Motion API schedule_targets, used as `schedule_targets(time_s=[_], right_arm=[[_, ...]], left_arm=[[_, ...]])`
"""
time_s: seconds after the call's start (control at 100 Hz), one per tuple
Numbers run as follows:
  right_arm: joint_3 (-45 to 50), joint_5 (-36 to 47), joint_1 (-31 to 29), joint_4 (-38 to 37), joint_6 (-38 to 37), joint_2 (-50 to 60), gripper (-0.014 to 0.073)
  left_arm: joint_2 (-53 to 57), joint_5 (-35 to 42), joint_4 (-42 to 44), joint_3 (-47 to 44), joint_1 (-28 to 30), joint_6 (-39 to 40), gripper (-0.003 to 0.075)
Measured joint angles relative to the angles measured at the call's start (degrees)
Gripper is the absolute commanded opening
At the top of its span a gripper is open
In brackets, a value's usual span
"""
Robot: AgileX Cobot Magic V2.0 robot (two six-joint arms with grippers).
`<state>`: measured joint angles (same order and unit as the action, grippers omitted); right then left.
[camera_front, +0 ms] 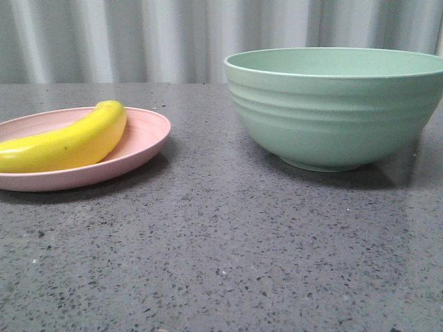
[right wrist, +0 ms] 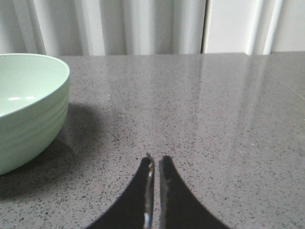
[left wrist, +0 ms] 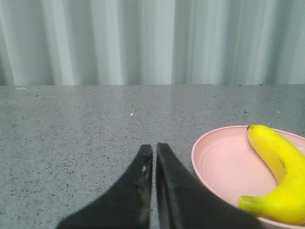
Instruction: Transfer banana from pink plate to green bowl
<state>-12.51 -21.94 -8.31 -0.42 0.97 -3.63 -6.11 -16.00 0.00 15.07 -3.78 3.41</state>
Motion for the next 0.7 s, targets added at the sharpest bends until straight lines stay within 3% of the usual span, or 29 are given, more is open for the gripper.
schedule_targets(time_s=[0.17,0.35,0.42,0.57,0.61,0.7], right_arm=[[-6.9,-5.9,0.0,0.4,0.0,-7.2,-0.0064],[-9.5,-7.0,0.0,0.4,0.0,-12.7,-0.0064],[-9.5,-6.3,0.0,1.0,0.0,-13.2,-0.0064],[-9.5,-5.9,0.0,1.2,0.0,-13.4,-0.0064],[-9.5,-5.9,0.0,1.2,0.0,-13.4,-0.0064],[-9.3,-5.8,0.0,1.2,0.0,-13.4,-0.0064]], left_arm=[[-9.4,-1.2,-0.4,7.7,0.0,0.0,-0.0020],[-16.8,0.4,-0.6,10.7,0.0,0.0,-0.0009],[-19.1,1.8,-1.4,10.9,0.0,0.0,0.0071],[-22.4,5.9,-3.0,10.9,0.0,0.0,0.0393],[-22.9,7.2,-3.1,11.0,0.0,0.0,0.0434],[-24.2,9.2,-3.9,11.0,0.0,0.0,0.0438]])
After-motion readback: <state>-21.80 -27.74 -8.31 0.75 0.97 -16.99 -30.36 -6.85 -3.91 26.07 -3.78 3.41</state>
